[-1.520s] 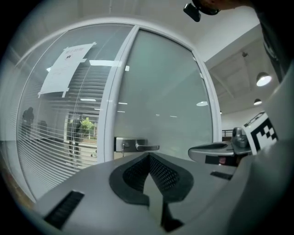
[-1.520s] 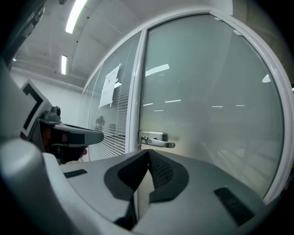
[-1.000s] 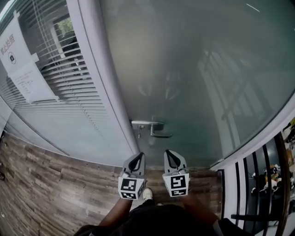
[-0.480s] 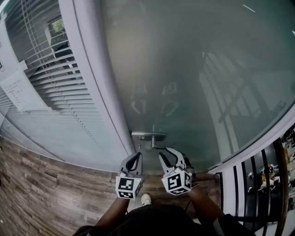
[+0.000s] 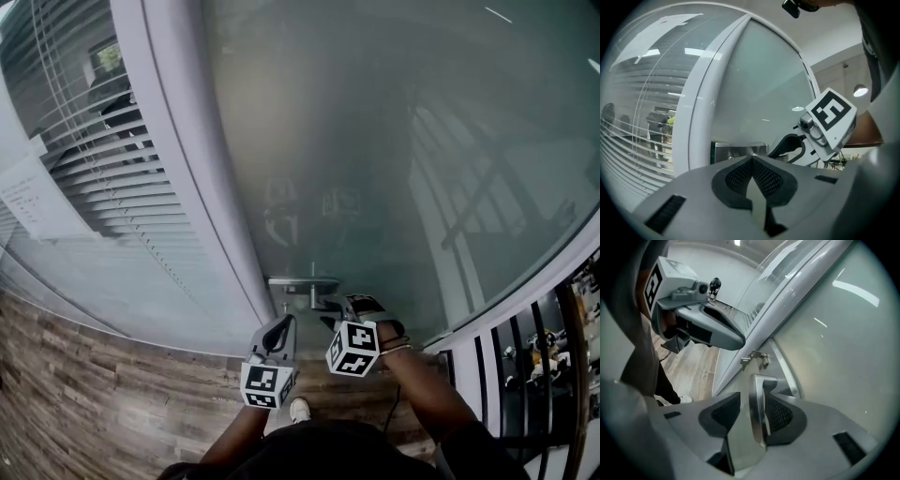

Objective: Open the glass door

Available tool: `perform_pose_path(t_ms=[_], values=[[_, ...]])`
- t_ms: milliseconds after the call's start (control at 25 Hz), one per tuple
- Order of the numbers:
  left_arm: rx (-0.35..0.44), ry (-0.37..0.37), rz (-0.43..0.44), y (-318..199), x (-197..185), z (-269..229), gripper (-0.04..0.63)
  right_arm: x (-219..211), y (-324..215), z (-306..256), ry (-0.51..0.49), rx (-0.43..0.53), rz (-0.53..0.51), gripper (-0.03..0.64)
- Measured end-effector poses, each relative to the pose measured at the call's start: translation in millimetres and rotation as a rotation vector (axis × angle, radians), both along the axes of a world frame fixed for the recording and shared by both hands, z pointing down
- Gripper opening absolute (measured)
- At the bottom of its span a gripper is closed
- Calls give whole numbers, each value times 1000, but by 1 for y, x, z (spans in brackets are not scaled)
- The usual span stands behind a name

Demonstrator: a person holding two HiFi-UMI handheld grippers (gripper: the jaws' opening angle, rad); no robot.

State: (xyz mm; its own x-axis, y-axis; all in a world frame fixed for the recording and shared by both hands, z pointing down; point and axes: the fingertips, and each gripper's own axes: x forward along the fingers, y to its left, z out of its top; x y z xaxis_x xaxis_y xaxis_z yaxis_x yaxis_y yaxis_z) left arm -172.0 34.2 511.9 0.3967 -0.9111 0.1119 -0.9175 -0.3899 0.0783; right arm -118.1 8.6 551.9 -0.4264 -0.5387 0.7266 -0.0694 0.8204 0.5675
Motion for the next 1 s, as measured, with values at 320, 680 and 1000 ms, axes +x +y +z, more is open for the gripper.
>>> perform_pose_path(t_ms=[320, 680, 1000], values=[[11, -14, 6, -6, -3, 7, 2, -4, -21, 24, 100, 14, -38, 152], [28, -14, -21, -12, -9, 10, 2, -6, -23, 29, 75, -11, -66, 34], [-6, -17, 20, -16, 0, 13, 2, -13, -25, 28, 16, 62, -76, 18]])
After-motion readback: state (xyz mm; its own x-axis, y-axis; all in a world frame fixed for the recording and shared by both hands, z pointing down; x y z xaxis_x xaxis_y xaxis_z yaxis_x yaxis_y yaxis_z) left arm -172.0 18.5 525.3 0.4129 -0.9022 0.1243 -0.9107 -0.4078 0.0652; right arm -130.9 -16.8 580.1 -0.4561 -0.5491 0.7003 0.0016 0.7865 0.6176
